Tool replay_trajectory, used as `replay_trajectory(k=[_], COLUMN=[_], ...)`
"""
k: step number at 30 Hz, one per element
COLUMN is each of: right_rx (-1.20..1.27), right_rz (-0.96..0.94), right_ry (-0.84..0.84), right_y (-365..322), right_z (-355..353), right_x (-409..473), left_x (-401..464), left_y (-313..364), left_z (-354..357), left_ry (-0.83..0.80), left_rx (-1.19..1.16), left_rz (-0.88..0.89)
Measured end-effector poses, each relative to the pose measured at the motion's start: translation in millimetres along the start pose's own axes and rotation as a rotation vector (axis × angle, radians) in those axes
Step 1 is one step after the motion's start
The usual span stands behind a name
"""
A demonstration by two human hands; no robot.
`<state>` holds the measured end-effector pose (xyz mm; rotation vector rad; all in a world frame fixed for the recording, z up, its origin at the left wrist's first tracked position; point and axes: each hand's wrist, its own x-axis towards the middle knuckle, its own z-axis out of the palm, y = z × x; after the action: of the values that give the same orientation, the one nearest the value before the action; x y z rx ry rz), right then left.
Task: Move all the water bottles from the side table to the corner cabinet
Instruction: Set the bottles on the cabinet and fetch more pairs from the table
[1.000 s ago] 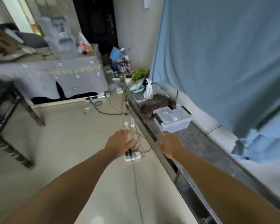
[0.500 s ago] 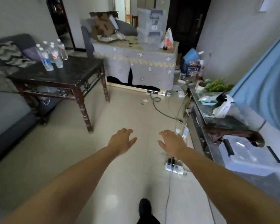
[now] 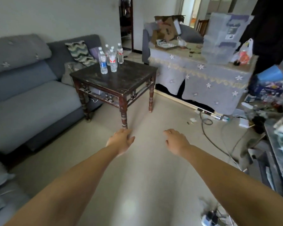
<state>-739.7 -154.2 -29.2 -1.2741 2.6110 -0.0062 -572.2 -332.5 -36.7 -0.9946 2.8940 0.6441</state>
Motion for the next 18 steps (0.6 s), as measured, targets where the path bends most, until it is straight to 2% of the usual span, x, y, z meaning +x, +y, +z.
replay_trajectory(k=[8, 15, 18], right_rx=[0.003, 0.055, 0.103], right_rz=[-0.218, -0.169, -0.111], right_ry=[-0.032, -0.046, -0.035], right_y=[-82, -98, -87], right_z=[-1, -34, -56], right_x=[155, 277, 329], left_x=[101, 226, 295], left_y=[-88, -126, -126], left_z=[-30, -76, -99], left_ry=[0.011, -0.021, 0.016], left_rx=[-0.038, -0.005, -0.012], left_rz=[-0.207, -0.171, -0.116])
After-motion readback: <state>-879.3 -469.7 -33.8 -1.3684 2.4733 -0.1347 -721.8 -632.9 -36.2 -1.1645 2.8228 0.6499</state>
